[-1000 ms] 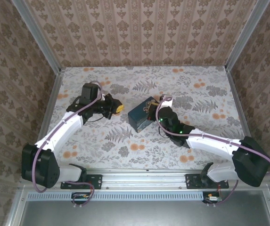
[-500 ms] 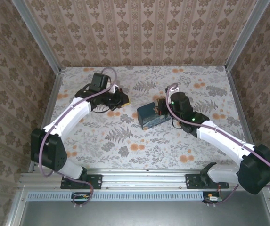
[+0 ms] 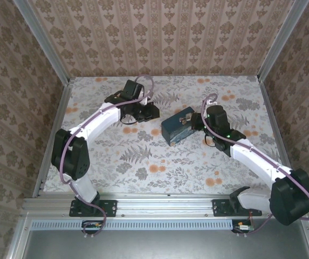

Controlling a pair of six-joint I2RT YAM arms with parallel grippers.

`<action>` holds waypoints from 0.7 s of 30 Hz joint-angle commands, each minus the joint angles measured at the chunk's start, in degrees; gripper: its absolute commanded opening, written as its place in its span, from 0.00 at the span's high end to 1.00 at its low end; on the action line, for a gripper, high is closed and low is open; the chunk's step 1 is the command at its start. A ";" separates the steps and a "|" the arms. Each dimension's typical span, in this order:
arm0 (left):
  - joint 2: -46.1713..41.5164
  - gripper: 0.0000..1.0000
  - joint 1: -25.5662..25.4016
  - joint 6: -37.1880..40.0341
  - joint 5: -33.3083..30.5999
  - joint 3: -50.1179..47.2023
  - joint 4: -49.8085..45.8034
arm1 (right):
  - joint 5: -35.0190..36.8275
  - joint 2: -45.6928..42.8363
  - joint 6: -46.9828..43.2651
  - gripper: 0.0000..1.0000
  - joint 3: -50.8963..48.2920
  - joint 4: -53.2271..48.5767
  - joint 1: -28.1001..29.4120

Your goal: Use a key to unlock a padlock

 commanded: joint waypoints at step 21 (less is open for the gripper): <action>9.29 0.64 -1.61 8.71 -6.27 10.97 -3.72 | -10.94 -0.10 9.48 0.57 -2.32 -1.79 -7.75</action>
